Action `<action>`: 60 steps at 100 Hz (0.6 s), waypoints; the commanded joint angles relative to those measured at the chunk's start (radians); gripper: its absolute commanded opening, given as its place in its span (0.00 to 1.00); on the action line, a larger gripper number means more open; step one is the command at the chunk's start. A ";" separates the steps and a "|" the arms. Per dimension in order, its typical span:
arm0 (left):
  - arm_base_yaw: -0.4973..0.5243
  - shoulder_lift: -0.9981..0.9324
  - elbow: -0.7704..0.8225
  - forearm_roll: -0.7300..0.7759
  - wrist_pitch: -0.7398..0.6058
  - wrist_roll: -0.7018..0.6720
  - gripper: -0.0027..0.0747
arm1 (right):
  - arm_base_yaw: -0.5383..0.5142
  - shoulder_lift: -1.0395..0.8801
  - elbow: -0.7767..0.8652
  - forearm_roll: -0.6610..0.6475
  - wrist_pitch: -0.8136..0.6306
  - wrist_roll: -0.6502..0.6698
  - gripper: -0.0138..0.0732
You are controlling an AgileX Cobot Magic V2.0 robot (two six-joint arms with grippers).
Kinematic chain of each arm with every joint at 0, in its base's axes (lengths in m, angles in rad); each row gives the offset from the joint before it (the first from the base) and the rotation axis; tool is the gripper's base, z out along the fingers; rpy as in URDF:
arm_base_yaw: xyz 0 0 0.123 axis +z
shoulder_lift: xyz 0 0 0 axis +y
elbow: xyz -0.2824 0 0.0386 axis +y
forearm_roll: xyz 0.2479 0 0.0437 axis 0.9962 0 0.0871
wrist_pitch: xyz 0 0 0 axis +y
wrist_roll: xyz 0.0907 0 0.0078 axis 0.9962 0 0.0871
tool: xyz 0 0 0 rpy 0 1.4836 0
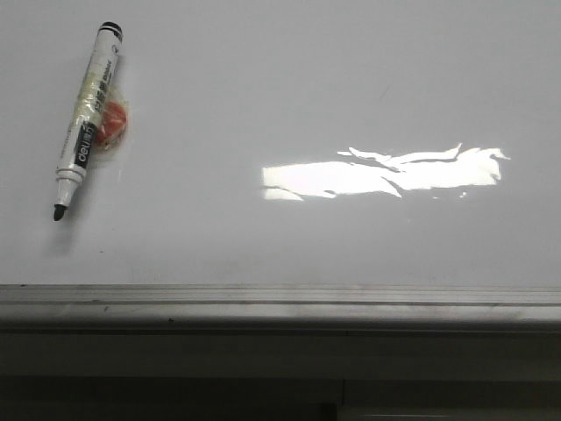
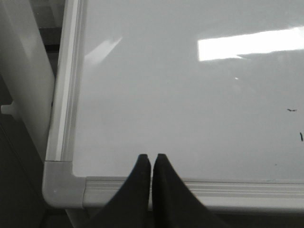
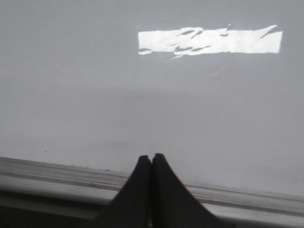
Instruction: Write number 0 on whiteboard
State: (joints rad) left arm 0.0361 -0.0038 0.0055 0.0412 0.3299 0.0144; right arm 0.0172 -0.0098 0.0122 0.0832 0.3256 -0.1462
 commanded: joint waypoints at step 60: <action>-0.007 -0.028 0.030 0.112 -0.562 0.000 0.01 | -0.001 -0.020 0.012 -0.002 -0.498 -0.005 0.08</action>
State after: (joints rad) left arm 0.0361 -0.0038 0.0055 0.1508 -0.0155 0.0144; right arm 0.0172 -0.0098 0.0122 0.0830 0.0619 -0.1462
